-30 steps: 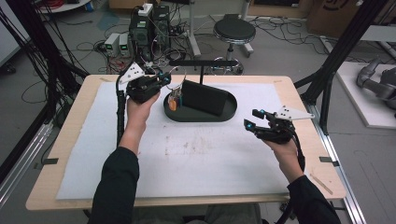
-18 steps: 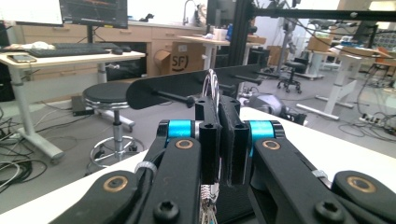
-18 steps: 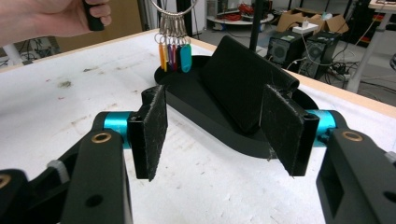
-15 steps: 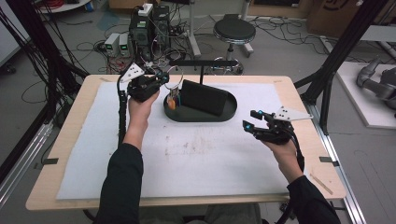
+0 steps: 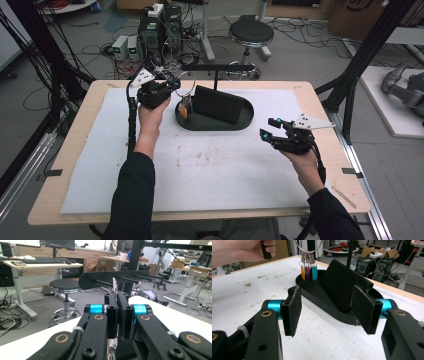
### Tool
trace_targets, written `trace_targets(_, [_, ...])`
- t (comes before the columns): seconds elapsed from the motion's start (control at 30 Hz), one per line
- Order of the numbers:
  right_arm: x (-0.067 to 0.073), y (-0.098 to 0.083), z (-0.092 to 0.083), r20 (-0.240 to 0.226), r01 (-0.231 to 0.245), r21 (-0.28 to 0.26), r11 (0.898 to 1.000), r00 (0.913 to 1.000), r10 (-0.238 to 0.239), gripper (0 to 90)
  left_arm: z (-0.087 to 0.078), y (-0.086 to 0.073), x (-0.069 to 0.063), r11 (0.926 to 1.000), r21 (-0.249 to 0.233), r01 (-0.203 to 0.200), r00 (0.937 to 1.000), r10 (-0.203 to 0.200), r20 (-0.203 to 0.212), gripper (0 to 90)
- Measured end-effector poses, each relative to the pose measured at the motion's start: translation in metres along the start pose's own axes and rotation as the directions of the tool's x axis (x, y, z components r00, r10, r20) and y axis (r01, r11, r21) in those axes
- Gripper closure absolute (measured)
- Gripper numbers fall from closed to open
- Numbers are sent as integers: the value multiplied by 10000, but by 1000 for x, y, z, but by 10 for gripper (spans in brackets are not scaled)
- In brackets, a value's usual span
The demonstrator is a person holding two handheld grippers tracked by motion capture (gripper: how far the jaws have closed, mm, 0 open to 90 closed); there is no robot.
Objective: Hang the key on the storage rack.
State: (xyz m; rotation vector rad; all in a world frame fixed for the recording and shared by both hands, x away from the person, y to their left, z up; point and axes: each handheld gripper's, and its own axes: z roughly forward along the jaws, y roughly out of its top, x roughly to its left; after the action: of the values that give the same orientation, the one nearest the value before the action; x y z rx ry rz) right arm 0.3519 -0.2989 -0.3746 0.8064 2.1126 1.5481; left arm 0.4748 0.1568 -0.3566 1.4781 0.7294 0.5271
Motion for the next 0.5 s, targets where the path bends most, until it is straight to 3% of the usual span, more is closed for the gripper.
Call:
trace_targets(0.2, [0,0,1,-20,-5,44,10000,10000,5,424,3,-1,-2,9999,161,-21,9998,24,-188,855])
trace_targets(0.33, [1,-1,1,-19,-22,53,10000,10000,22,422,1,1,-3,9999,-72,137,9987,-140,-488,808])
trace_targets(0.5, [1,-1,2,-8,-1,85,10000,10000,1,422,-6,5,-2,9985,526,-172,9929,232,-1163,705])
